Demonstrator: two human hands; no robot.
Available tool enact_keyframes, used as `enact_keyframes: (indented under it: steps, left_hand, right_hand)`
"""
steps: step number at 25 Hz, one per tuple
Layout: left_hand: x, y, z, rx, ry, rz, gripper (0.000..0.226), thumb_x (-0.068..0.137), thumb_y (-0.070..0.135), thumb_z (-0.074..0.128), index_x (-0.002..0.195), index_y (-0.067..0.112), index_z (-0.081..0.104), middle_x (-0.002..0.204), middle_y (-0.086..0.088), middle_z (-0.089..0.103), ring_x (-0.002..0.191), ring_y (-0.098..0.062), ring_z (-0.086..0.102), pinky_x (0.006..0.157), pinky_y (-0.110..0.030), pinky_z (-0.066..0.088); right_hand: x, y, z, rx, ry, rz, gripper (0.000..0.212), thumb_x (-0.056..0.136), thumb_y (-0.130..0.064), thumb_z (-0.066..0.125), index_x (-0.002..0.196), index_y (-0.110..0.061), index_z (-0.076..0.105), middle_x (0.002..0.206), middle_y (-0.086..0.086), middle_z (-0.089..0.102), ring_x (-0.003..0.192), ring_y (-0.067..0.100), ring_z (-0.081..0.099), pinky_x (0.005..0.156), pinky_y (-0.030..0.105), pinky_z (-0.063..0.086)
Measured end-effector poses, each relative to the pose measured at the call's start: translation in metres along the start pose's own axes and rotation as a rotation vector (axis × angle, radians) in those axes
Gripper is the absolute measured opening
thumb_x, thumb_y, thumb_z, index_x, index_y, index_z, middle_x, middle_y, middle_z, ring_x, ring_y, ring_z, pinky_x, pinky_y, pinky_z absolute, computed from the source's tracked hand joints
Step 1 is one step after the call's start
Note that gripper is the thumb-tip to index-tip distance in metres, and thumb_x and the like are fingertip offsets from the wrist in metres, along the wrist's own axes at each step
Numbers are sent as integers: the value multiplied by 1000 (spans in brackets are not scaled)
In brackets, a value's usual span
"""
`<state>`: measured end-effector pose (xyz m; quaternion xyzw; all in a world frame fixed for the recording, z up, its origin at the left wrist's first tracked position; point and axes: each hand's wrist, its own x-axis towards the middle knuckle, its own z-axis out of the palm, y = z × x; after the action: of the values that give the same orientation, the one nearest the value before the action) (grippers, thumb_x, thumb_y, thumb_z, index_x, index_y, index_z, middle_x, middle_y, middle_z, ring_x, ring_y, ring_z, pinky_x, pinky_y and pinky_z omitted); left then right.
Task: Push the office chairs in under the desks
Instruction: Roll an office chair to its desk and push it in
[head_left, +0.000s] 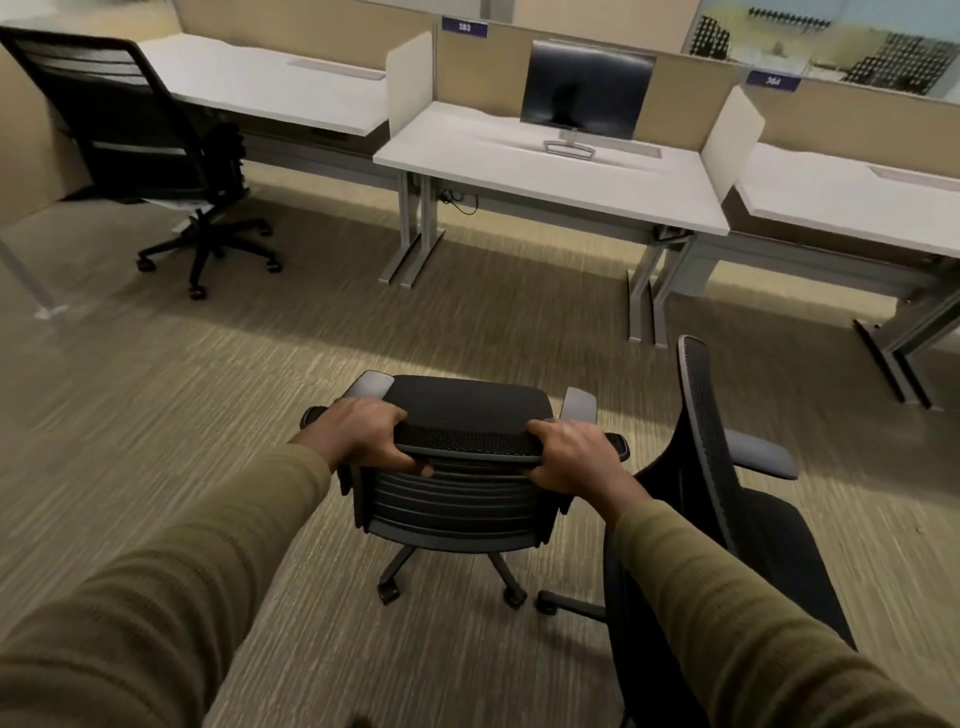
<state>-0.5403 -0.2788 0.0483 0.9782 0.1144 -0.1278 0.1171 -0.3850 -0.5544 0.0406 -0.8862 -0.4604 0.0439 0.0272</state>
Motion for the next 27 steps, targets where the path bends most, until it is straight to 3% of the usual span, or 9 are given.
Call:
enact_keyframes:
  steps: [3, 7, 13, 17, 21, 27]
  left_hand:
    - [21, -17, -6, 11, -36, 41, 81, 48, 104, 49, 89, 35, 61, 82, 17, 59, 82, -9, 57, 71, -33, 41]
    - [45, -50, -12, -6, -32, 57, 79, 49, 102, 52, 85, 33, 60, 73, 16, 61, 64, 0, 56, 62, -29, 41]
    - [114, -97, -44, 30, -2, 99, 81, 49, 100, 49, 87, 30, 62, 80, 10, 60, 79, -14, 58, 68, -34, 40]
    - [172, -119, -63, 47, 5, 112, 85, 47, 101, 47, 87, 28, 63, 78, 10, 59, 76, -15, 55, 63, -34, 36]
    - [235, -137, -89, 74, 13, 88, 87, 45, 102, 41, 85, 27, 60, 75, 12, 54, 78, -17, 52, 69, -34, 36]
    - [342, -162, -128, 72, -7, 48, 86, 50, 101, 43, 91, 28, 64, 81, 10, 64, 82, -16, 61, 70, -35, 44]
  right_hand:
    - [18, -3, 4, -19, 5, 28, 43, 80, -56, 59, 114, -30, 60, 105, -6, 71, 91, 18, 66, 73, 33, 49]
    - [59, -16, 7, -34, 13, 43, 45, 80, -57, 60, 117, -31, 60, 106, -7, 71, 91, 17, 66, 71, 31, 45]
    - [139, -12, 4, -31, 4, 102, 44, 80, -58, 63, 115, -31, 61, 102, -7, 71, 90, 17, 65, 75, 33, 50]
    - [195, 8, 0, -50, 53, 107, 45, 81, -58, 62, 116, -29, 63, 102, -4, 72, 90, 20, 67, 77, 36, 53]
    - [265, 41, -8, -65, 69, 85, 45, 82, -60, 63, 115, -29, 64, 103, -3, 73, 91, 20, 68, 77, 35, 54]
    - [377, 95, -17, -47, 41, 73, 46, 82, -59, 61, 118, -30, 63, 106, -5, 71, 96, 19, 67, 80, 34, 49]
